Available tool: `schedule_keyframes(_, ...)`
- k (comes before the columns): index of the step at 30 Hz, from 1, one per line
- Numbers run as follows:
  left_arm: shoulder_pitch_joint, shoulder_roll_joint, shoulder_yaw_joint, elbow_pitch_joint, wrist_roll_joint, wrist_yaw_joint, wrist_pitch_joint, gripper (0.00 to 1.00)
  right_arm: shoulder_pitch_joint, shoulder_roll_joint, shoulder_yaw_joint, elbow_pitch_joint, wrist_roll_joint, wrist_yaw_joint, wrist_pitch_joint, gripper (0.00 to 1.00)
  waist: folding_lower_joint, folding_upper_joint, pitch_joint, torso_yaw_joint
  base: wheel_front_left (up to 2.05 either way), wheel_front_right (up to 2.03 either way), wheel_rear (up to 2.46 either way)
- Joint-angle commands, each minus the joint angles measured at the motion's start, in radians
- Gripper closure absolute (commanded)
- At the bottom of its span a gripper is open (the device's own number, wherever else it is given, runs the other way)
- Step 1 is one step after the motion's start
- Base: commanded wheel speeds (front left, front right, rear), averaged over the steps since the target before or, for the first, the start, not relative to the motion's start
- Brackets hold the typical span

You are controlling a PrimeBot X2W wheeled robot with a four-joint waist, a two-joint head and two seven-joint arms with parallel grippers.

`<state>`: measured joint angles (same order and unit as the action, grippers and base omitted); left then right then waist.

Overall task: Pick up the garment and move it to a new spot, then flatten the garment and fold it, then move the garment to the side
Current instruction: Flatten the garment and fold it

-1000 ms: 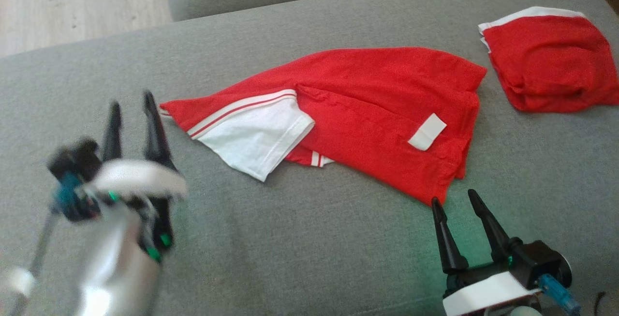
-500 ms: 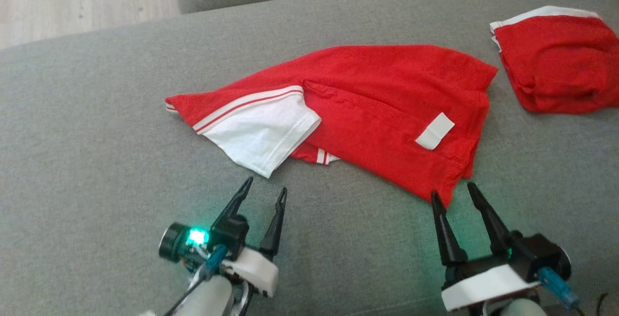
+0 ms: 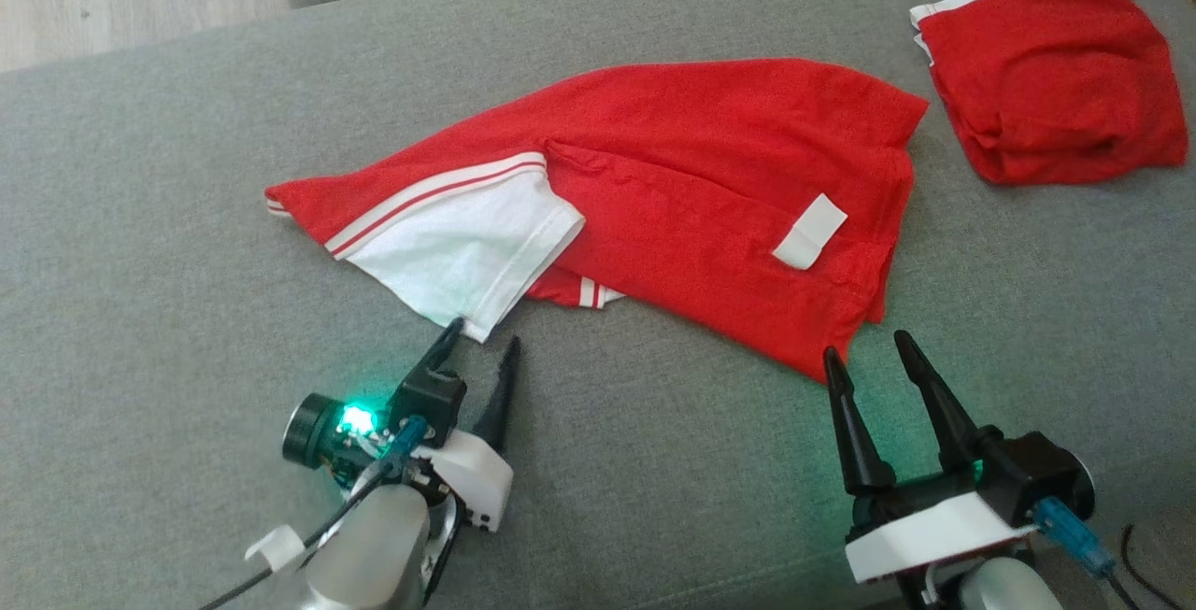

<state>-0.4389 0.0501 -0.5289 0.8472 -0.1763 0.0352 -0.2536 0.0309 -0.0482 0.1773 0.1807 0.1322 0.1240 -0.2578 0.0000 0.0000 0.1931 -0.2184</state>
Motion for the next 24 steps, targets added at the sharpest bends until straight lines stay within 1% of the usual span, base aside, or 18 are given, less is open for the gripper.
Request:
schedule_keyframes(1, -0.044, 0.003, 0.019, -0.014, -0.003, 0.006, -0.008, 0.19, -0.028, -0.004, 0.023, -0.025, 0.007, 0.007, -0.004, 0.0, 0.0, 0.0, 0.003, -0.002, 0.0, 0.0, 0.0)
schedule_keyframes(2, -0.053, 0.002, 0.019, -0.004, -0.004, 0.009, -0.008, 0.57, -0.03, -0.004, 0.021, -0.025, 0.006, 0.007, -0.004, 0.0, 0.0, 0.0, 0.007, -0.003, 0.0, 0.0, 0.0)
schedule_keyframes(4, -0.06, 0.002, 0.022, 0.002, -0.004, 0.015, -0.008, 0.87, -0.03, -0.004, 0.011, -0.022, 0.013, 0.007, -0.004, 0.0, 0.0, 0.0, 0.01, 0.0, 0.0, 0.0, 0.0)
schedule_keyframes(5, -0.061, 0.002, 0.023, 0.001, -0.003, 0.018, -0.008, 1.0, -0.031, -0.004, 0.009, -0.02, 0.013, 0.007, -0.004, 0.0, 0.0, 0.0, 0.01, 0.002, 0.0, 0.0, 0.0)
schedule_keyframes(10, -0.055, 0.002, 0.028, -0.023, 0.004, 0.027, -0.008, 1.0, -0.025, -0.003, -0.009, -0.009, 0.013, 0.007, -0.004, 0.0, 0.0, 0.0, 0.004, 0.018, 0.0, 0.0, 0.0)
schedule_keyframes(12, -0.044, 0.009, 0.038, -0.061, 0.012, 0.042, -0.008, 1.0, -0.022, -0.003, -0.038, 0.003, 0.026, 0.007, -0.004, 0.0, 0.0, 0.0, -0.004, 0.027, 0.0, 0.0, 0.0)
schedule_keyframes(15, -0.016, 0.041, 0.057, -0.141, 0.035, 0.074, -0.008, 1.0, -0.025, -0.003, -0.085, 0.038, 0.093, 0.007, -0.004, 0.0, 0.0, 0.0, -0.016, 0.039, 0.0, 0.0, 0.0)
schedule_keyframes(18, 0.019, 0.081, 0.076, -0.217, 0.053, 0.096, -0.008, 1.0, -0.049, -0.002, -0.101, 0.086, 0.148, 0.007, -0.004, 0.0, 0.0, 0.0, -0.025, 0.053, 0.0, 0.0, 0.0)
schedule_keyframes(23, 0.05, 0.133, 0.104, -0.313, 0.068, 0.106, -0.008, 1.0, -0.118, -0.002, -0.106, 0.184, 0.172, 0.007, -0.004, 0.0, 0.0, 0.0, -0.027, 0.074, 0.0, 0.0, 0.0)
schedule_keyframes(24, 0.054, 0.144, 0.112, -0.337, 0.072, 0.108, -0.008, 1.0, -0.15, -0.002, -0.107, 0.243, 0.175, 0.007, -0.004, 0.0, 0.0, 0.0, -0.026, 0.08, 0.0, 0.0, 0.0)
